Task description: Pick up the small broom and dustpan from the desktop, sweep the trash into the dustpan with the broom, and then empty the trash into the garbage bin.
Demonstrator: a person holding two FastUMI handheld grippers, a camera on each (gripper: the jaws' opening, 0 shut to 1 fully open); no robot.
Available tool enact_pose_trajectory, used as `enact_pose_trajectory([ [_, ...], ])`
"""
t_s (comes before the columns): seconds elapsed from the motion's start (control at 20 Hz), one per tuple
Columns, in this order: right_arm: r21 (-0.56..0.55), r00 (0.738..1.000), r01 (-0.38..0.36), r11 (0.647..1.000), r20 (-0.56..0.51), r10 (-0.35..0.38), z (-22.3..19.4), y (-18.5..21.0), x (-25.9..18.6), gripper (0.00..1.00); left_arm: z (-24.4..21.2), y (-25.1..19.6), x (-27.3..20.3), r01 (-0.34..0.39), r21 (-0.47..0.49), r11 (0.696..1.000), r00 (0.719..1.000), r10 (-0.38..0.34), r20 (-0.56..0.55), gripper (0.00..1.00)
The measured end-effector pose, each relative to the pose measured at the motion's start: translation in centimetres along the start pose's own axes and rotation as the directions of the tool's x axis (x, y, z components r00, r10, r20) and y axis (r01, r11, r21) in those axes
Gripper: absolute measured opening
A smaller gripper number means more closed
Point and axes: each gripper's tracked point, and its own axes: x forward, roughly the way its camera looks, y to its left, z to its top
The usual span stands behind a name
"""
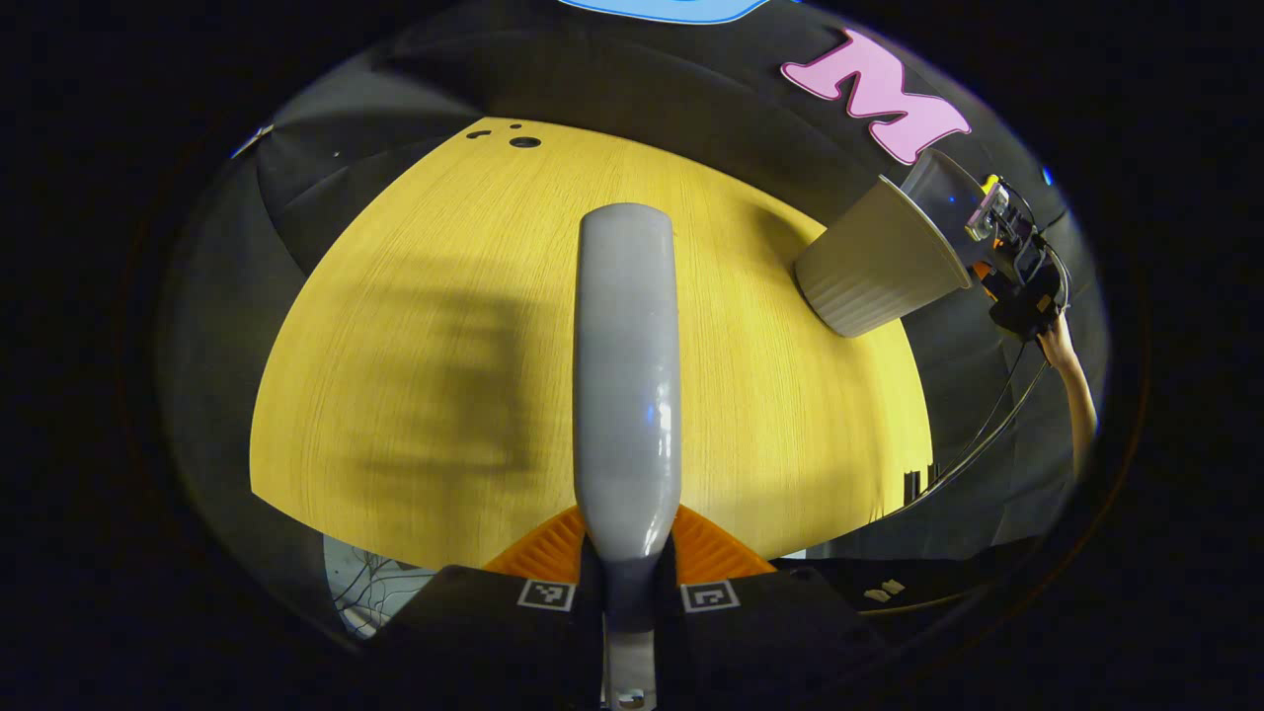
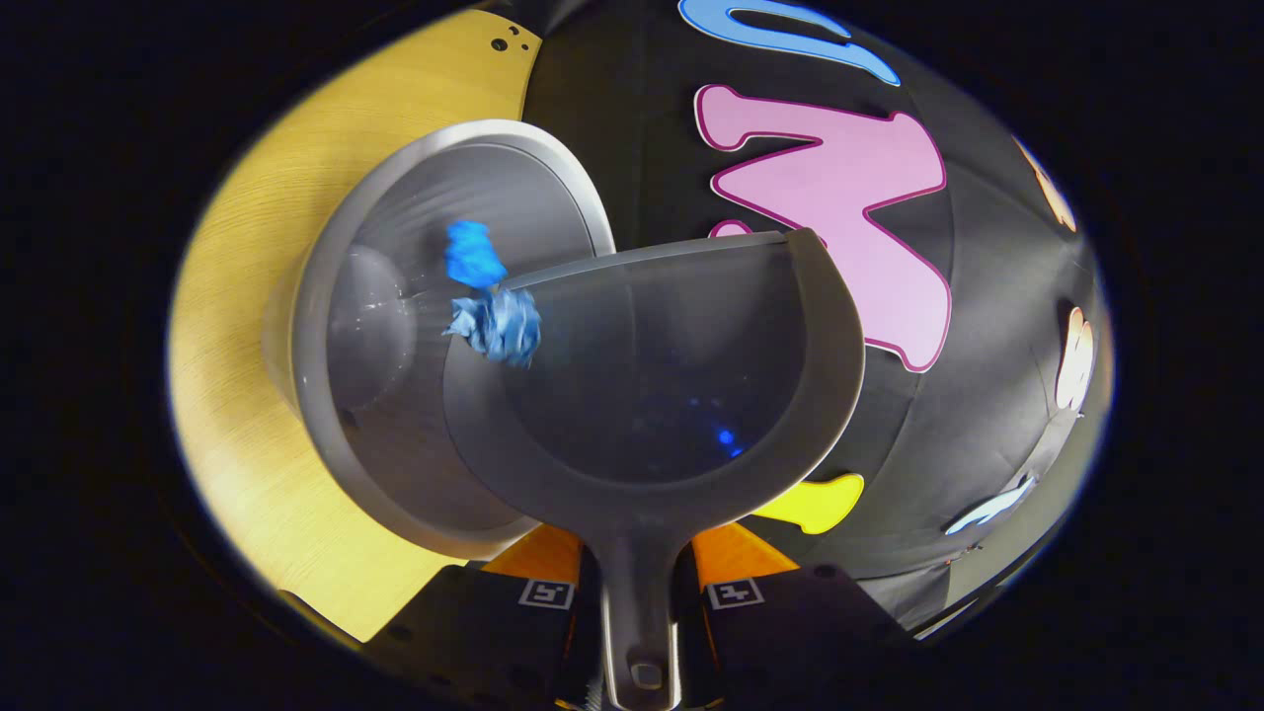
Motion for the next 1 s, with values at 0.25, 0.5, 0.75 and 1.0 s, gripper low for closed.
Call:
enact_pose_trajectory([
  [0.25,0.058,0.999,-0.027,0.998,-0.017,0.028,-5.3,2.2,2.3,0.34,-0.2,0.3,-0.1,-0.020,0.000,1.000,1.000,0.020,-0.005,0.25],
  [0.5,0.444,0.962,-0.197,0.874,-0.084,0.259,-5.8,4.3,0.8,0.34,-0.2,0.1,-0.1,-0.014,-0.007,1.000,1.000,0.014,-0.001,0.25],
  [0.75,0.691,0.930,-0.228,0.686,-0.054,0.363,-6.0,4.3,0.3,0.34,-0.4,-0.7,0.2,-0.012,0.007,1.000,1.000,0.012,0.008,0.25],
  [1.0,0.833,0.923,-0.214,0.511,0.000,0.386,-5.1,4.0,-1.0,0.34,-1.2,-1.4,0.0,-0.008,0.010,1.000,1.000,0.008,0.012,0.25],
])
